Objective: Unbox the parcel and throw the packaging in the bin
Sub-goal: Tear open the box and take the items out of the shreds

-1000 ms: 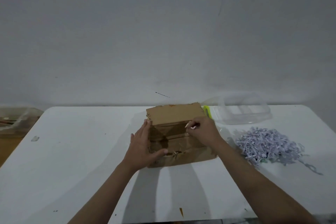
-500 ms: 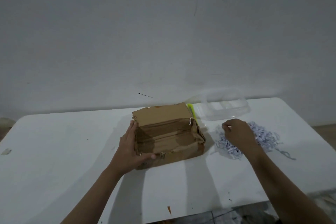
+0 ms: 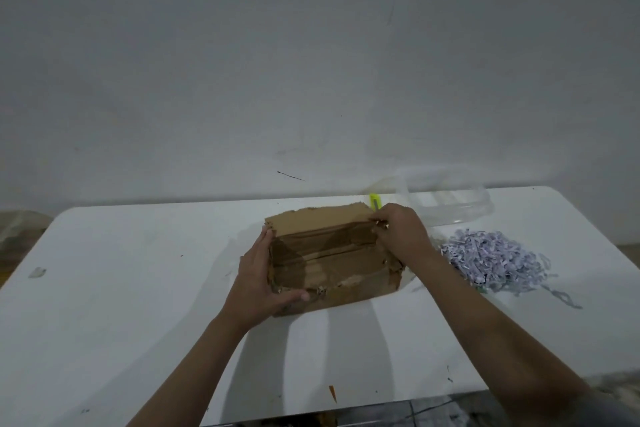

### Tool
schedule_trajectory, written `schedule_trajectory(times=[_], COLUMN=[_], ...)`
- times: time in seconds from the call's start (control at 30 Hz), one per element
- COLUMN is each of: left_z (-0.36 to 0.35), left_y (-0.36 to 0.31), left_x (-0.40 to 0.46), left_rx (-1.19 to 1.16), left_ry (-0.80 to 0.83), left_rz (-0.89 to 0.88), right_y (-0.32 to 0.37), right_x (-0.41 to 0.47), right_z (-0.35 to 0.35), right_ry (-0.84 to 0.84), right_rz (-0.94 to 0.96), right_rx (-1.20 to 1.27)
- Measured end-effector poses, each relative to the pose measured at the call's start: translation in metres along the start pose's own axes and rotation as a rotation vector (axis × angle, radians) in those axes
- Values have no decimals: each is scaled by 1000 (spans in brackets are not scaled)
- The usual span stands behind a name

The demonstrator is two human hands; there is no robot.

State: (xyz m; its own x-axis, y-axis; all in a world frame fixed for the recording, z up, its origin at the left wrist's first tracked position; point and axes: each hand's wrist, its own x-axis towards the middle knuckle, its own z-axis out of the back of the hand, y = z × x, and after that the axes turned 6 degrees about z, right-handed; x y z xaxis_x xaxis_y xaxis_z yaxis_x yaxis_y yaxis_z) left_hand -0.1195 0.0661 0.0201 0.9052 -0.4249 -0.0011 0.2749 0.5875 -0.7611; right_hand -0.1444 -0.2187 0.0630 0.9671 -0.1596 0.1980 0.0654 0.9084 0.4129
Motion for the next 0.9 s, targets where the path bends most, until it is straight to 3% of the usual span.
schedule_trajectory(times=[0.27,0.5,0.63,0.73,0.9], left_z=[-2,8,13,10,2], left_y=[4,-4,-7,-8,-15], left_x=[4,18,29,28,11], left_rx=[32,236,379,392,376], left_ry=[-51,-23,77,27,-88], left_rz=[-8,-81,-150,-150,-151], right_y=[-11,-40,-28,-11,3], right_x=[-23,-72,-83,-88,-89], right_z=[22,28,26,16,5], right_ry=[-354,-253,-353,-359,-248], right_rz=[-66,-250,-193,-106,-115], right_rx=[228,157,215,310,367])
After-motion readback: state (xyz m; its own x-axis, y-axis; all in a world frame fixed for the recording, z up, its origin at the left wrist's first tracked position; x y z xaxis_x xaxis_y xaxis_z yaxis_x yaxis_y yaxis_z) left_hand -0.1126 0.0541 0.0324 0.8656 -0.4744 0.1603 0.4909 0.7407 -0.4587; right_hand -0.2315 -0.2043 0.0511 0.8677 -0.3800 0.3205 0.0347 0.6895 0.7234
